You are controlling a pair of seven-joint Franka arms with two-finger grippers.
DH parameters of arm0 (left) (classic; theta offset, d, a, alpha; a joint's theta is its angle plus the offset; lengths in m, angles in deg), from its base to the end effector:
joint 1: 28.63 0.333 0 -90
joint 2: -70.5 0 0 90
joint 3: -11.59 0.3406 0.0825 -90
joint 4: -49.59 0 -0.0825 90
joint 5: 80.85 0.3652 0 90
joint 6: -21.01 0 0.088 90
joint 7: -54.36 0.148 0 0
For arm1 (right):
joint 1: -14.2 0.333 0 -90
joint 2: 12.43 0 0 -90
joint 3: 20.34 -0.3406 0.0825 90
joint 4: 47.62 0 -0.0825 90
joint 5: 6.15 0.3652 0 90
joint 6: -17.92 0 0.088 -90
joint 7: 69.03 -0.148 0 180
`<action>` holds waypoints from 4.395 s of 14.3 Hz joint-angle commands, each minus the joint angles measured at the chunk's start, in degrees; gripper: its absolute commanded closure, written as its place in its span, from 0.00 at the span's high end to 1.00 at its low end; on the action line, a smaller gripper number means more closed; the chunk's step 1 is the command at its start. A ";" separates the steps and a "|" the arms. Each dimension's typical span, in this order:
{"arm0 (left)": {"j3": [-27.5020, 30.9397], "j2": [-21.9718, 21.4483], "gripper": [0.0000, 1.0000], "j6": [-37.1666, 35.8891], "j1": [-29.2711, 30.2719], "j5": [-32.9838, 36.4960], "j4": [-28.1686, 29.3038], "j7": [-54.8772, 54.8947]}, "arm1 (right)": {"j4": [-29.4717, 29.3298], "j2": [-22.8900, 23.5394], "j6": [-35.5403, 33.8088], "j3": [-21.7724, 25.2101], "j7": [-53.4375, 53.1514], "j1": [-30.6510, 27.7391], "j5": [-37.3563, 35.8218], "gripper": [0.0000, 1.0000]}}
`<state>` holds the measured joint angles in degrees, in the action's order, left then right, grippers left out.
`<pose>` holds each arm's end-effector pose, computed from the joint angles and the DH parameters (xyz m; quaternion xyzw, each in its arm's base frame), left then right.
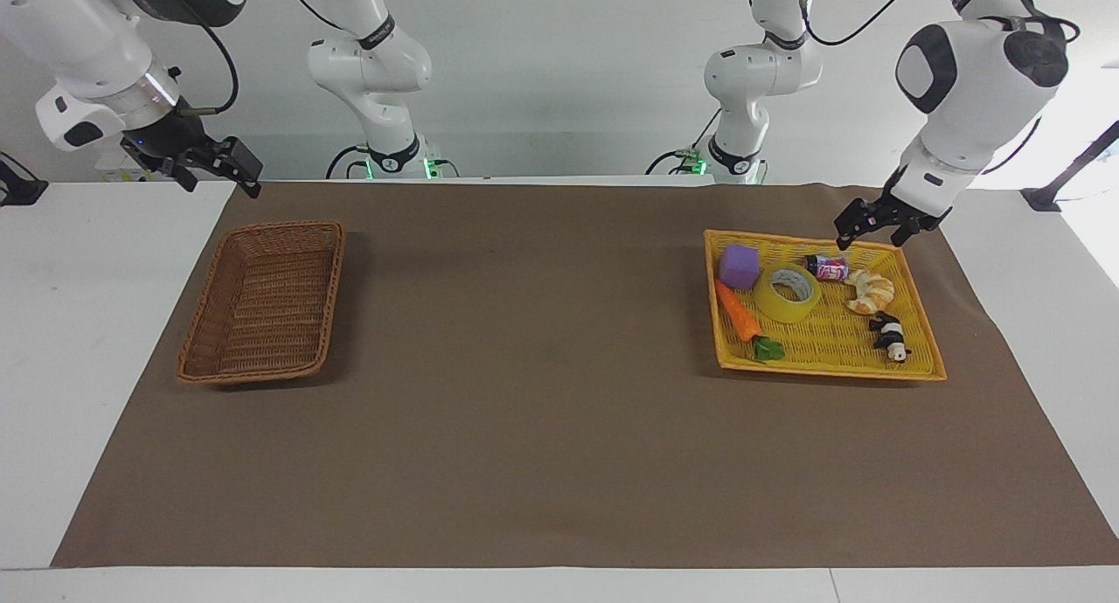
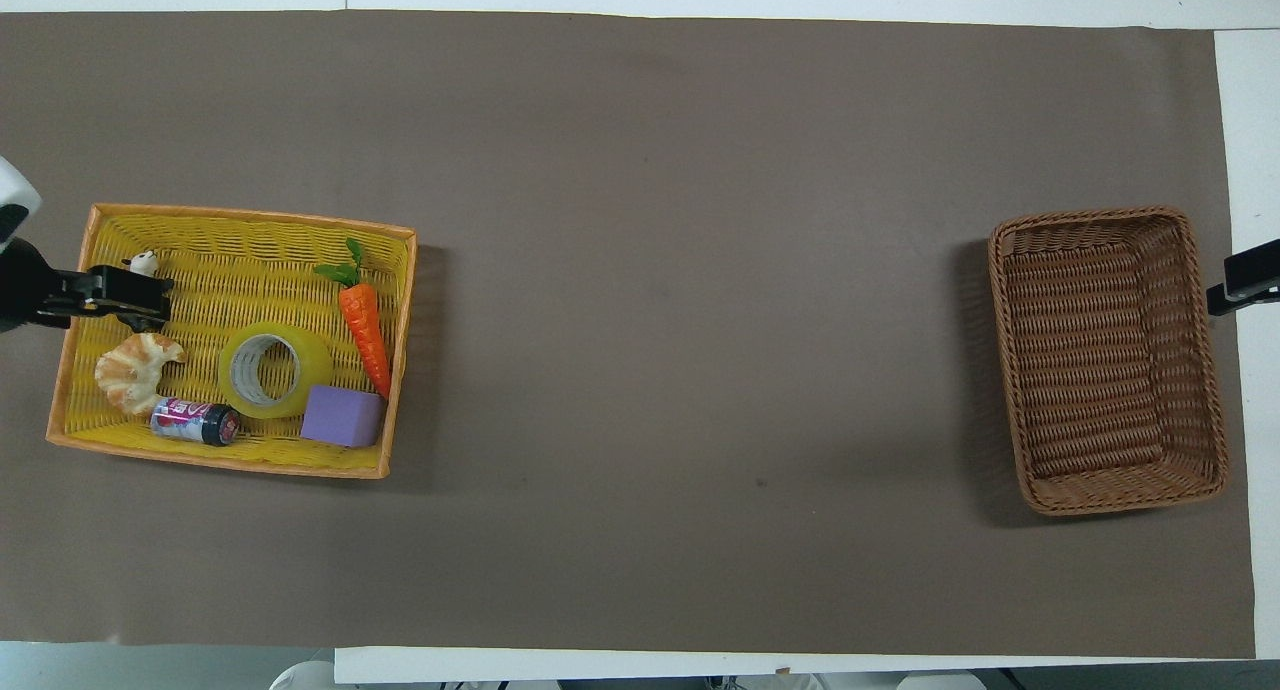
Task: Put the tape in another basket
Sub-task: 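Reach the left gripper down to the yellow tape roll, then grasp the tape roll rim with the left gripper and lift, then carry the tape toward the center while the right gripper reaches in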
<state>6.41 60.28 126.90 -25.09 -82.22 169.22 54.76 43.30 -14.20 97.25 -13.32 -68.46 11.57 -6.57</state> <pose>0.4712 -0.0181 0.4858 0.9994 -0.0132 -0.0311 0.0031 0.4900 -0.0855 0.6029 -0.9932 0.0790 0.0855 0.0059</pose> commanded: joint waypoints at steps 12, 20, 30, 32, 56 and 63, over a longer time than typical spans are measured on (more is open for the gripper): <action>-0.01 4.67 0.99 23.46 0.41 0.49 18.00 -0.58 | 1.55 -1.40 0.21 0.10 0.58 0.08 -0.28 1.00; -0.09 5.74 0.97 25.77 1.56 0.49 20.12 -0.14 | 1.55 -1.40 0.21 0.10 0.58 0.08 -0.28 1.00; -0.09 5.56 0.86 26.29 1.46 0.49 20.82 0.12 | 1.55 -1.40 0.21 0.10 0.58 0.08 -0.28 1.00; -0.09 6.52 0.86 26.55 1.56 0.49 20.91 0.74 | 1.55 -1.40 0.21 0.10 0.58 0.08 -0.28 1.00; -0.36 9.25 0.00 10.06 0.42 0.05 4.59 -0.23 | 1.55 -1.40 0.21 0.10 0.58 0.08 -0.28 1.00; -0.53 9.52 0.00 5.28 -11.86 -7.94 -6.86 -22.44 | 1.55 -1.40 0.21 0.10 0.58 0.08 -0.28 1.00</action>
<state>5.45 68.93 132.29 -32.15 -88.52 164.74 38.74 43.30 -14.20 97.25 -13.32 -68.46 11.57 -6.57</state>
